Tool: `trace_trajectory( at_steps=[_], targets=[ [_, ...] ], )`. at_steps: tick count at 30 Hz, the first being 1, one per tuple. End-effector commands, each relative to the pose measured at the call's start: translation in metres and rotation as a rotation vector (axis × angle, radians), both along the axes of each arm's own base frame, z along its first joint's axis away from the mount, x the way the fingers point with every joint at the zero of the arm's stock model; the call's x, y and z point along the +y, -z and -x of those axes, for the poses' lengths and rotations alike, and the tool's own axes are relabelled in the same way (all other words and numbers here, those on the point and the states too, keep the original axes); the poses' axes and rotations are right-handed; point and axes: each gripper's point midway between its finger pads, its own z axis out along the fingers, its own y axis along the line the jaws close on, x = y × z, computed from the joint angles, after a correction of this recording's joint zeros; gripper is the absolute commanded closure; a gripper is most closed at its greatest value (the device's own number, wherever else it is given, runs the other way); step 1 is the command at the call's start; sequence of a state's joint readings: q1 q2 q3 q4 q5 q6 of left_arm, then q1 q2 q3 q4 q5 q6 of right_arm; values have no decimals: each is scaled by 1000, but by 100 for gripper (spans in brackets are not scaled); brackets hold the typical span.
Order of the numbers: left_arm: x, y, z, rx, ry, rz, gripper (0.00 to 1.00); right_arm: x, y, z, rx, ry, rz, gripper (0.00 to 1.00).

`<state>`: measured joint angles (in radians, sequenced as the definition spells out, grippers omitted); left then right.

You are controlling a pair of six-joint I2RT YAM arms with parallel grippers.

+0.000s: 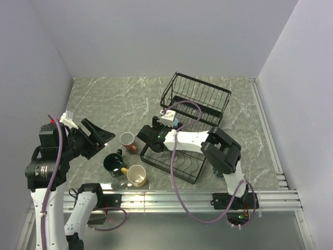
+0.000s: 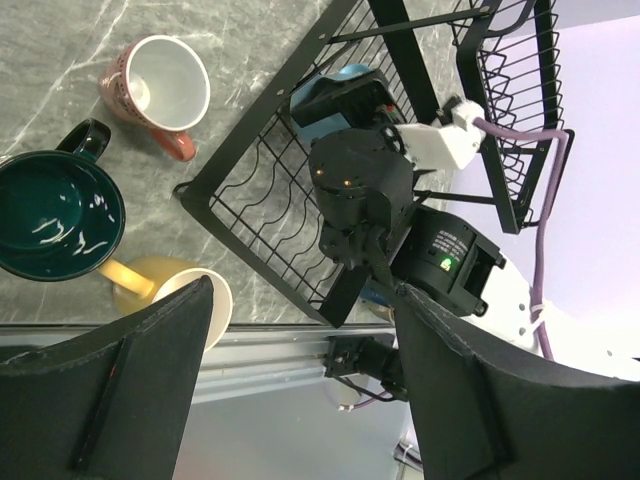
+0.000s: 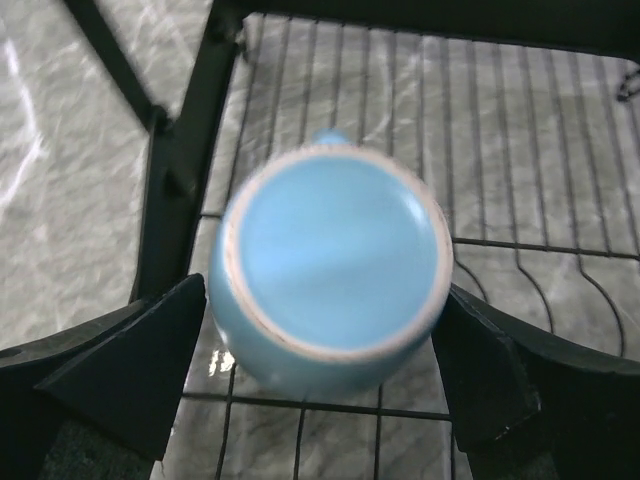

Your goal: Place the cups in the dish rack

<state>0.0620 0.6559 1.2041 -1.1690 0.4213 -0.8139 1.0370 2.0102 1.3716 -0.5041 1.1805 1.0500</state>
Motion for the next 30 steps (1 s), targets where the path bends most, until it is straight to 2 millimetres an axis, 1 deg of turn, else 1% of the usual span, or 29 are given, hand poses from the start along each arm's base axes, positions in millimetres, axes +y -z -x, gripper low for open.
trace_trajectory(
  at_steps=[1,2,5,7,9,10,11,14,19,20,21,23,24,26,27,28,29,30],
  targets=[
    [-3,-13,-6,-48,14,13,22,13,-22,-11,-14,-79,-34,2],
    [-3,-14,-6,-51,14,13,22,16,-28,-12,-28,-88,-50,2],
    [-2,-15,-7,-56,11,9,21,18,-37,-9,-17,-123,-11,2],
    [-3,-16,-7,-55,15,9,22,17,-42,-8,-16,-115,-17,1],
    [-3,-17,-8,-59,13,12,22,16,-41,-5,-6,-133,-30,1],
    [-3,-17,-9,-61,16,12,22,15,-46,-4,-11,-135,-54,1],
    [-3,-19,-9,-66,16,12,22,13,-45,-1,-5,-128,-67,1],
    [-3,-20,-10,-67,19,12,22,8,-54,6,-2,-110,-72,1],
    [-4,-21,-10,-65,25,10,22,9,-70,18,1,-122,-92,0],
    [-4,-22,-10,-68,30,8,21,5,-71,21,10,-114,-92,0],
    [-4,-22,-10,-68,27,5,21,6,-74,26,16,-119,-101,0],
    [-2,-23,-11,-66,22,-11,21,3,-73,35,35,-128,-104,0],
    [1,-19,-11,-41,11,-25,21,6,-76,42,46,-150,-127,0],
    [5,-19,-12,-33,7,-50,21,4,-70,53,69,-175,-126,0],
    [5,-16,-15,-9,11,-54,21,5,-75,59,70,-196,-137,0],
    [6,-15,-14,5,15,-64,22,10,-73,70,88,-232,-123,0],
    [5,-12,-14,18,24,-66,23,10,-75,76,91,-248,-115,0],
    [5,-9,-17,36,30,-70,24,11,-81,82,90,-265,-120,0]
  ],
)
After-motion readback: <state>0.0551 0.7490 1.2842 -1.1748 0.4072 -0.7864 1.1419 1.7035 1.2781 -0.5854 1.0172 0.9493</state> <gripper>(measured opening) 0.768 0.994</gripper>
